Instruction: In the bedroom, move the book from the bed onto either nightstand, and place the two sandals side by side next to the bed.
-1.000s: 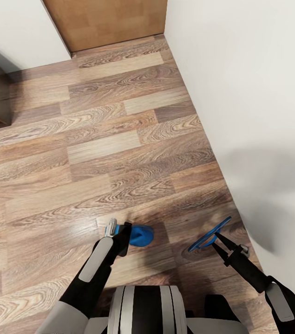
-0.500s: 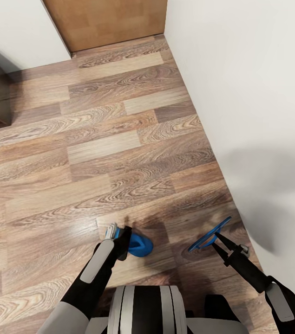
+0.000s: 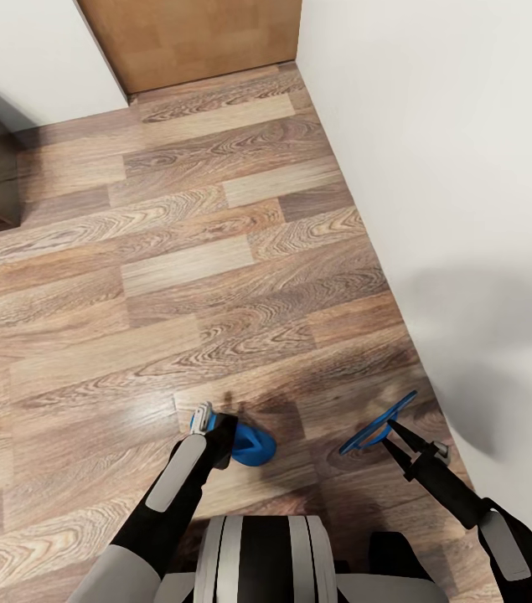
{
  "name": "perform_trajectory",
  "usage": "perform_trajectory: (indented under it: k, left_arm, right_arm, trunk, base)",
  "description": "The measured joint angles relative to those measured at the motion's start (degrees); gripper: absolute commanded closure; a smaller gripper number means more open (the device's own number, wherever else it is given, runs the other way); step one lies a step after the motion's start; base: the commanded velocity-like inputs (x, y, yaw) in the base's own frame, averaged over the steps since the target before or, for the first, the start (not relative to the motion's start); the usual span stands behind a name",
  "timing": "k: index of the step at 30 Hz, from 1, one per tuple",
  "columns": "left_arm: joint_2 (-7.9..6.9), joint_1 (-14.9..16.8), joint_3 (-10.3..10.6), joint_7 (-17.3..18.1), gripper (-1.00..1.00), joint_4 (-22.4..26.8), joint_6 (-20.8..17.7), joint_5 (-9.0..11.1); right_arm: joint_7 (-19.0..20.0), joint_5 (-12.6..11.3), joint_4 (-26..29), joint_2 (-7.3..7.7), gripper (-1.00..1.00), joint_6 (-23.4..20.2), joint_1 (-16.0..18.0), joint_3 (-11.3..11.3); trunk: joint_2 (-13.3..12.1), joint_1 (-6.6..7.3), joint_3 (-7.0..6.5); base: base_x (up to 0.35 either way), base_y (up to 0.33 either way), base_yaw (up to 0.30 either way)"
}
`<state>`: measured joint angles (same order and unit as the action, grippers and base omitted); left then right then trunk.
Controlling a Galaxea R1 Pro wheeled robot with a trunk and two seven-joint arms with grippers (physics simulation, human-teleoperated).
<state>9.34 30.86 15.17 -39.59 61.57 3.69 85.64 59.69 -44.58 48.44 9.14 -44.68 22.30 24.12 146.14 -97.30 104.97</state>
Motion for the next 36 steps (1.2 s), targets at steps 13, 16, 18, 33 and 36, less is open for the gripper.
perform_trajectory:
  k: [13,16,18,33,36]
  left_arm:
    - [-0.01,0.0,0.0,0.0,1.0,0.4,0.0,-0.1]
    - [-0.01,0.0,0.0,0.0,1.0,0.4,0.0,-0.1]
    - [-0.01,0.0,0.0,0.0,1.0,0.5,0.0,-0.1]
    - [-0.09,0.0,0.1,0.0,1.0,0.5,-0.1,-0.2]
    - [-0.13,0.0,0.1,0.0,1.0,0.5,-0.2,-0.1]
  right_arm:
    - [0.0,-0.1,0.0,0.0,1.0,-0.1,0.0,0.0]
    - [0.0,0.0,0.0,0.0,1.0,0.0,0.0,0.0]
    - [0.0,0.0,0.0,0.0,1.0,0.0,0.0,0.0]
    - [0.0,-0.1,0.0,0.0,1.0,-0.1,0.0,0.0]
    - [0.0,-0.1,0.0,0.0,1.0,-0.1,0.0,0.0]
  trunk:
    - [-0.1,0.1,-0.88]
    - [-0.1,0.1,-0.88]
    - [-0.1,0.1,-0.88]
    - [-0.2,0.36,-3.09]
    - [-0.2,0.44,-3.76]
  base:
    - [0.0,0.0,0.0]
    - [0.0,0.0,0.0]
    - [0.0,0.0,0.0]
    - [0.0,0.0,0.0]
    - [0.0,0.0,0.0]
